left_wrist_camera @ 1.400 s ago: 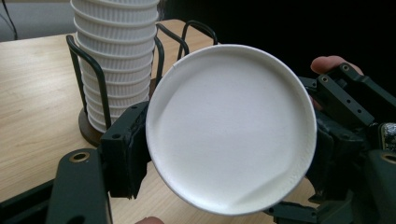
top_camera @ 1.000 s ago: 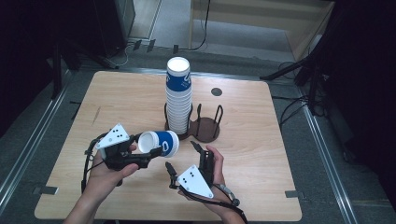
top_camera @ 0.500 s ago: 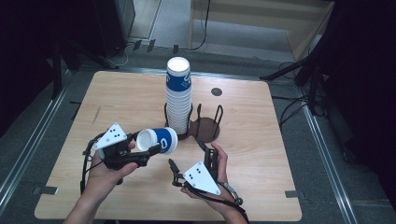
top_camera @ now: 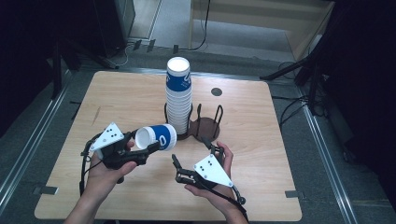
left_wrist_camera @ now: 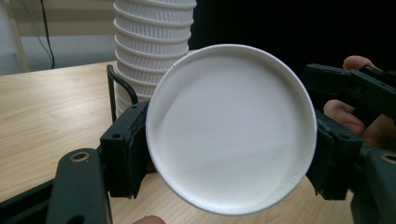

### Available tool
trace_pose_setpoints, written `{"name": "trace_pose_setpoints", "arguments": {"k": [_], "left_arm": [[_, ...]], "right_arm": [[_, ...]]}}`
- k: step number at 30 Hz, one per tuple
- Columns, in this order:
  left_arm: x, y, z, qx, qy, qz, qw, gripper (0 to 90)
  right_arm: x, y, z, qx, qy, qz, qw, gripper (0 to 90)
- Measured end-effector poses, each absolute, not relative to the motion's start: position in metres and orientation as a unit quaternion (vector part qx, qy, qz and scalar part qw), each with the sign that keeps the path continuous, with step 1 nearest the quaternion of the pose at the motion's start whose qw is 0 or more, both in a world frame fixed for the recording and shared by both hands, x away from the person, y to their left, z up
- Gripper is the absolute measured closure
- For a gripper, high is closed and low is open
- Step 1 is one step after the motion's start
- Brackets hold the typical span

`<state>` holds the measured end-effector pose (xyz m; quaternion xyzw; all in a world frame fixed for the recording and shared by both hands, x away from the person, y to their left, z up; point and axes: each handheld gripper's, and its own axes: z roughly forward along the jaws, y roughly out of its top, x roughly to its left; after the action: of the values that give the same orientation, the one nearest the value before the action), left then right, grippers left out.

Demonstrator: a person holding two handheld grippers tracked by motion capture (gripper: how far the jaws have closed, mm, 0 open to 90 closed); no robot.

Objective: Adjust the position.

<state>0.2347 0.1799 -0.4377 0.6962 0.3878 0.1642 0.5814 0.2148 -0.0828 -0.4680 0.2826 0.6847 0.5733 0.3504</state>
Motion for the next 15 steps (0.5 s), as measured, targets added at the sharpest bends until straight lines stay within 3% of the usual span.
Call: {"name": "trace_pose_setpoints", "arguments": {"k": [15], "left_arm": [[0.2352, 0.1805, -0.4381, 0.687, 0.386, 0.163, 0.595, 27.1]], "right_arm": [[0.2146, -0.0821, -0.4633, 0.35, 0.648, 0.609, 0.297, 10.4]]}}
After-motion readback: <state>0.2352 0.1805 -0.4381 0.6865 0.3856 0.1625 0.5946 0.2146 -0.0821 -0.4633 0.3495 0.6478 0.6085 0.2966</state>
